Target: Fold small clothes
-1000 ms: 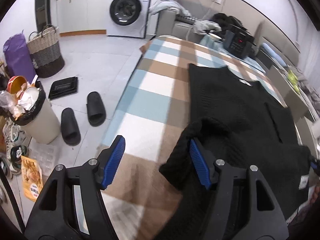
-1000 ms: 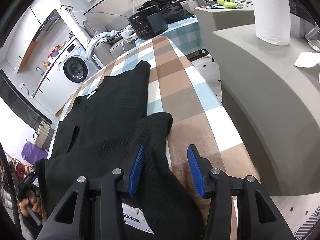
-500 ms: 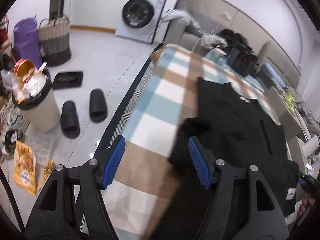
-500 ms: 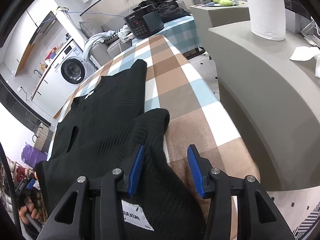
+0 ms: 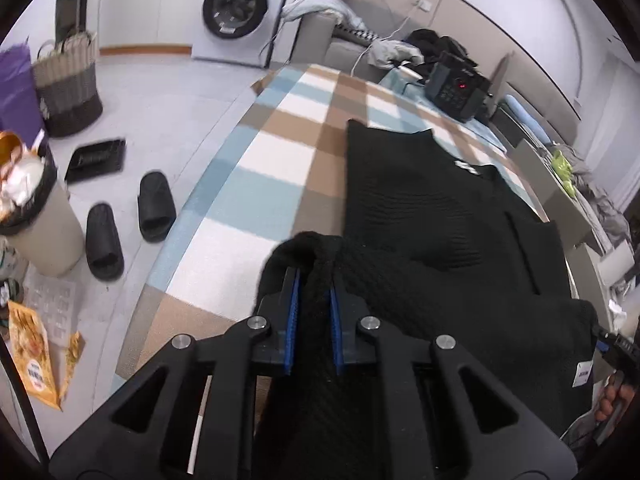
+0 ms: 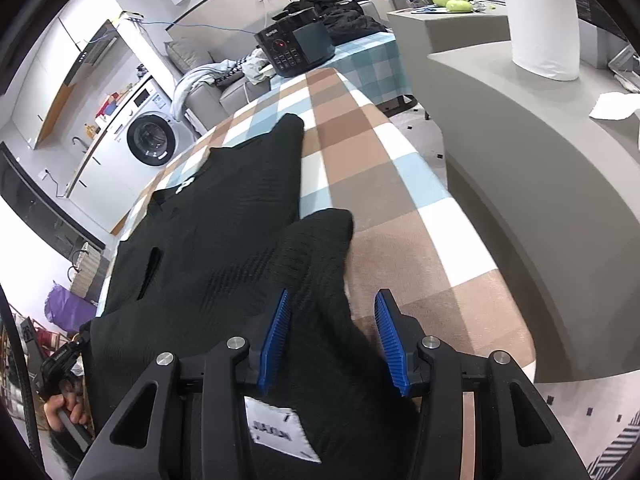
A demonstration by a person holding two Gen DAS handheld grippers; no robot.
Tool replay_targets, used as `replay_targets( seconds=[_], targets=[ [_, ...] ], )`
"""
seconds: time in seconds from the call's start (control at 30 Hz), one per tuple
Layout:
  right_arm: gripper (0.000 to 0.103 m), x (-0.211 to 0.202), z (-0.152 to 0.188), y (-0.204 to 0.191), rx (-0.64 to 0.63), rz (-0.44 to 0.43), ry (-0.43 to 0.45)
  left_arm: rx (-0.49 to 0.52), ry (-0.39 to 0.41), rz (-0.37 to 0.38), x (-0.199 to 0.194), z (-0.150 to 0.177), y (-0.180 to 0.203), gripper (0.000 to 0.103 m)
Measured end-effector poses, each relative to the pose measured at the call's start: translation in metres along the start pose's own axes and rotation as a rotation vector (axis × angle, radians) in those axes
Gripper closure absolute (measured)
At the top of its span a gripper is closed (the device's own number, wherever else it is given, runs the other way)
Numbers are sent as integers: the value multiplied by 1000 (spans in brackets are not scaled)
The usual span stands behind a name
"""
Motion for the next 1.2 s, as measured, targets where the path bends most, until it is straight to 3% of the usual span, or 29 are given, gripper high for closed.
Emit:
replay_targets(
  seconds=[0.23,0.27,0.33,0.53,0.73,0.97,1.1,1.2],
  targets=[
    [57,-12,2,13,29,13,7,-34,-8,-4,-4,5,-17,88],
    [57,-15,4,13,25,7,5,-34,-13,-6,-8,7,-19,86],
    [57,-20,10,13,20,-11,-1,-35,-29,-3,-16,14,-21,70],
    [57,-31,29,11,13,-73,-7,-33,-18,9,-46,38,-23,52],
    [57,-40,39,10,-8,-99,-34,3,-38,-6,-57,64,-18,49],
    [57,-83,27,33,-52,-16,27,1,-62,-12,-57,80,-19,49],
    [53,-78,31,34,-104,-22,-30,13,-78,-11,-53,81,-14,50],
    [52,-58,38,26,-130,-81,-94,24,-84,-16,-50,82,-10,49]
  ],
)
Point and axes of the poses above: each gripper's, at about its wrist camera, not at the fingertips, and x roughly the way its jaws point, y to its right, z to its underside, the point moved 6 cm from there along x, roughly the way its jaws point, and after that the axes turned 8 degrees about -z, right-handed, at the moved point
